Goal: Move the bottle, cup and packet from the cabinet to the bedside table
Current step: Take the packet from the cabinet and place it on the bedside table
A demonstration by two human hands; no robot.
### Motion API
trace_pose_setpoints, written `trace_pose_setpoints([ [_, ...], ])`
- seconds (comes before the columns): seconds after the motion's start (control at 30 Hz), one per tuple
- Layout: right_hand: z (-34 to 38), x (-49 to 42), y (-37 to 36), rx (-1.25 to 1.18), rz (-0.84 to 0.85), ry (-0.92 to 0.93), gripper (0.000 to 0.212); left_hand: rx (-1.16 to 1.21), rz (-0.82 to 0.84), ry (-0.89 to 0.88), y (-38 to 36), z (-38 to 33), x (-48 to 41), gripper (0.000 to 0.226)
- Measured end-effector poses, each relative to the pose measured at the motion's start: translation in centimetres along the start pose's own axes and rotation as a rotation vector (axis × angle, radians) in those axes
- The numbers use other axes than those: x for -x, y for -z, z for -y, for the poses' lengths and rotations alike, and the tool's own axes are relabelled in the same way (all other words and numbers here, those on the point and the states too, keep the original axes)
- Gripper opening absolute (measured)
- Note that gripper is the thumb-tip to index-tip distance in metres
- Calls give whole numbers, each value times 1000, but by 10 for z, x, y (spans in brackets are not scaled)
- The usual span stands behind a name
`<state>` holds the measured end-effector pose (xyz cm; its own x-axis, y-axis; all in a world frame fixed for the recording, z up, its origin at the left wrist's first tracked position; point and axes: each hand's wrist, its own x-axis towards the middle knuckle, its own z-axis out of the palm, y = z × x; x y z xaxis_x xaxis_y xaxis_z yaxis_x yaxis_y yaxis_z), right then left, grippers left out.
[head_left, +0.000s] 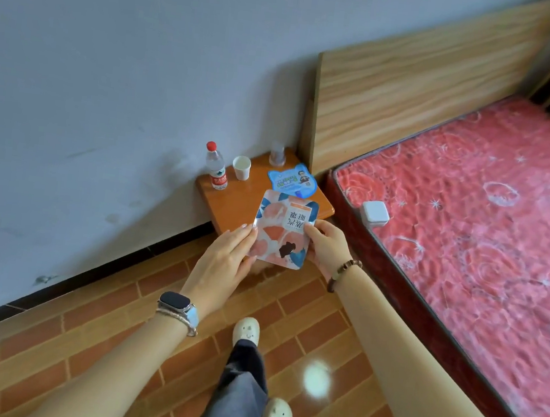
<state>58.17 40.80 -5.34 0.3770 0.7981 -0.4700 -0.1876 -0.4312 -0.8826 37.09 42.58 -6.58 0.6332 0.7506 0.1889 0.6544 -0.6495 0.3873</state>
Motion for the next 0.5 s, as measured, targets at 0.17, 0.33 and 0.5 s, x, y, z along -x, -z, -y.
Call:
trace_pose_setpoints([
  [0.17, 21, -59, -26, -6, 4, -19, 13, 20, 3, 15, -3, 42, -47, 50],
  [0.33, 33, -116, -57, 14, -11, -45, 14, 45, 3, 64, -7, 86, -88, 49],
  [0.5, 22, -162, -79, 15, -19, -119, 13, 20, 60, 83, -29, 132, -116, 48],
])
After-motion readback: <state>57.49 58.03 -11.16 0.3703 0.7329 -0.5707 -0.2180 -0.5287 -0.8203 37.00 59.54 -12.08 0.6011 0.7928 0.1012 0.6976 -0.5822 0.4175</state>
